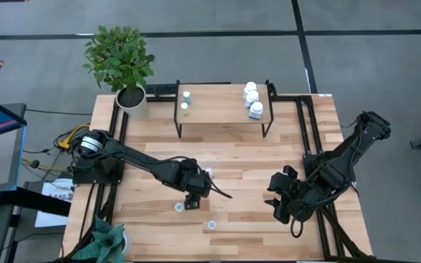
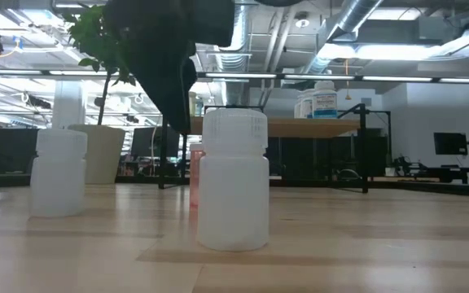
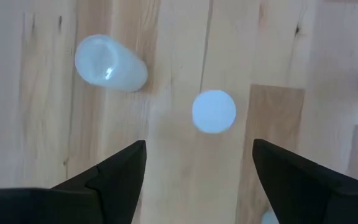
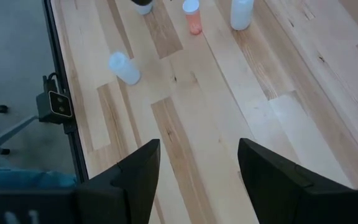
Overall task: Pick and place medicine bottles onto shelf by color
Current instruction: Put the pink pill bottle on the shelf
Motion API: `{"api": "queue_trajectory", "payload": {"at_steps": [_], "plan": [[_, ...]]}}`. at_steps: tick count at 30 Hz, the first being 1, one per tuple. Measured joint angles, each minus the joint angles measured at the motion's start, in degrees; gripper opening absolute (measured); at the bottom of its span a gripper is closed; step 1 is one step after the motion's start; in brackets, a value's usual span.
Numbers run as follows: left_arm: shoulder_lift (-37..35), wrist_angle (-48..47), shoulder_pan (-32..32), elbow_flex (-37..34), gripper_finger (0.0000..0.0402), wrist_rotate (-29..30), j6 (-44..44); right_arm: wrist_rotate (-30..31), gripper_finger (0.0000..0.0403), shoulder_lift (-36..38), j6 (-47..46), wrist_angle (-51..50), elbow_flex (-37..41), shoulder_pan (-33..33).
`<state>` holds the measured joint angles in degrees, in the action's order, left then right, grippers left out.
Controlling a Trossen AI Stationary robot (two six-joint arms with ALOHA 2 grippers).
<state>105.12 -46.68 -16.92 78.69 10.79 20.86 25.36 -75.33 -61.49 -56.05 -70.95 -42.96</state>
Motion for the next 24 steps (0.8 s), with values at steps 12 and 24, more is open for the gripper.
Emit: {"api": "queue_trajectory", "payload": {"at_steps": [12, 24], "plan": [[0.00, 6.69, 0.96, -2.13, 0.0282, 0.06, -4.85, 0.00, 0.0240, 0.00, 0.00, -0.02, 0.00, 0.00], [5.57, 8.84, 1.92, -1.80, 0.0282, -3.00, -7.67, -0.07, 0.0240, 0.02, -0.13, 0.85, -0.01, 0.00]]}}
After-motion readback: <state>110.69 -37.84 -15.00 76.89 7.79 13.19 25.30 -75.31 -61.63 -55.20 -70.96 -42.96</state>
